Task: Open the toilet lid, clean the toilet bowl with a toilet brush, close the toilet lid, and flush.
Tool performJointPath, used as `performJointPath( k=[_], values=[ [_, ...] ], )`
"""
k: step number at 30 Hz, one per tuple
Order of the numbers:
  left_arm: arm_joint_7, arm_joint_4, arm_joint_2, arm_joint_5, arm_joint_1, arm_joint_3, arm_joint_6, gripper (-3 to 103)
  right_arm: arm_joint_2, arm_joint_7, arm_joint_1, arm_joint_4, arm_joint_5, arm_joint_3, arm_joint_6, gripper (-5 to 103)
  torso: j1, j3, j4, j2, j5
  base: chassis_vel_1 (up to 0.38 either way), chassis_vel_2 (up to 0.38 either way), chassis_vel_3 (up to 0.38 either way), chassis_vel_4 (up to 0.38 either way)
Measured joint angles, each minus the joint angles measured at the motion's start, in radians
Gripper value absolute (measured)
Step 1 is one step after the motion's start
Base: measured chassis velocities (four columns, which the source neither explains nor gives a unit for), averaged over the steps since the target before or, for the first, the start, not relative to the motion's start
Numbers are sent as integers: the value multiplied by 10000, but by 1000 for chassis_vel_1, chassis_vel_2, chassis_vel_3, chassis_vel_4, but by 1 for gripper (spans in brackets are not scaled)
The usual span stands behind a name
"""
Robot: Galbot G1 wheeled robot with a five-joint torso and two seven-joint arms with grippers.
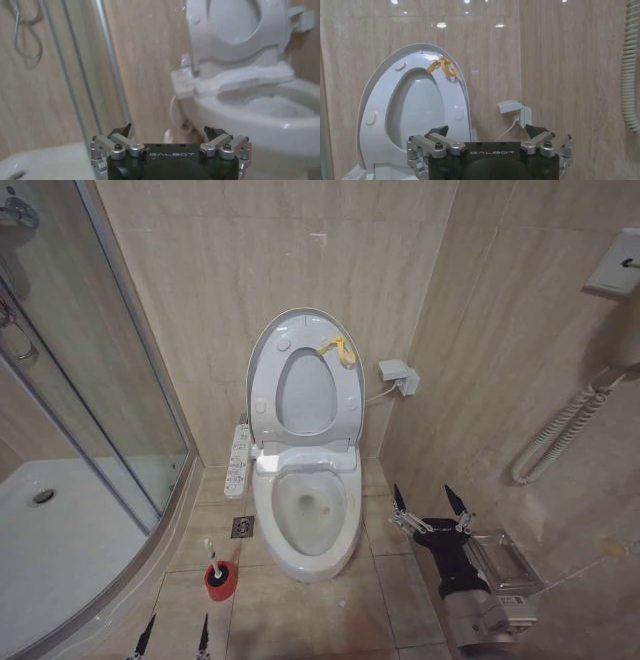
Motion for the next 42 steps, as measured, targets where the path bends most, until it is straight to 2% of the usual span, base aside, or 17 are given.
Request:
performJointPath(
  k=[2, 5, 7, 16, 18, 19, 20, 21, 22, 23, 24, 29, 33, 38, 42],
  values=[
    [77, 250, 41, -161, -111, -81, -92, 100, 0, 0, 0, 0, 0, 0, 0, 100, 0, 0, 0, 0, 1, 0, 0, 0, 0],
    [507, 1609, 261, -1016, -705, -547, -573, 99, 0, 0, 0, 0, 0, 0, 0, 100, 0, 0, 1, 0, 0, 0, 0, 0, 0],
    [646, 2076, 339, -1309, -900, -716, -728, 99, 0, 0, 0, -1, 0, 0, 0, 100, 1, 0, 0, -1, -2, 0, 0, 0, 0],
    [742, 2264, 380, -1512, -1007, -770, -796, 98, 0, 0, 1, -1, 0, 0, 0, 100, 0, 0, 2, -1, 0, 0, 0, 0, 0],
    [835, 2301, 435, -1740, -1079, -787, -786, 95, 0, 0, 0, -1, 0, 0, 0, 100, 0, 1, 4, -1, -1, 0, 0, 0, 0],
    [976, 2335, 529, -2103, -1207, -821, -723, 95, 0, 0, 0, 0, 0, 0, 0, 100, 0, 1, 8, -1, -2, 0, 0, 0, 0],
    [1196, 2360, 706, -2694, -1423, -895, -601, 95, 0, 0, 0, -1, 0, 0, 0, 100, 0, 0, -3, -1, 0, 0, 0, 0, 0],
    [1272, 2361, 768, -2904, -1511, -916, -543, 95, 1, 0, 0, 0, 0, 0, 0, 100, 0, 0, -8, -1, 2, 0, 0, 0, 0],
    [1272, 2361, 768, -2904, -1511, -916, -543, 95, 1, 0, 0, 0, 0, 0, 0, 100, 0, 0, -8, -1, 2, 0, 0, 0, 0],
    [1296, 2261, 773, -2982, -1692, -853, -326, 95, -1, 0, 1, -1, 0, 1, 0, 100, 1, 1, 6, -2, 4, 0, 0, 0, 0],
    [1291, 2123, 749, -2967, -1786, -766, -225, 100, 1, -1, 0, -1, 0, -2, 0, 100, 1, 0, -5, -1, -1, 0, 0, 0, 0],
    [1099, 1943, 646, -2714, -2000, -590, 39, 100, 0, 0, 0, -1, 0, 1, 0, 100, 1, 0, 1, -1, 0, 0, 0, 0, 0],
    [1061, 2046, 647, -2587, -2120, -549, 40, 97, 0, 0, 1, -1, 0, 0, 0, 100, 1, 0, 2, -1, 3, 0, 0, 0, 0],
    [961, 2470, 649, -2474, -2560, -541, -279, 97, 0, 0, 1, -1, 0, 0, 0, 100, 0, 0, 3, -1, 1, 0, 0, 0, 0],
    [766, 3261, 830, -2339, -3377, -491, -203, 96, 0, 0, 1, -1, 0, 1, 0, 100, 0, 1, 2, -1, 2, 0, 0, 0, 0]
  ],
)
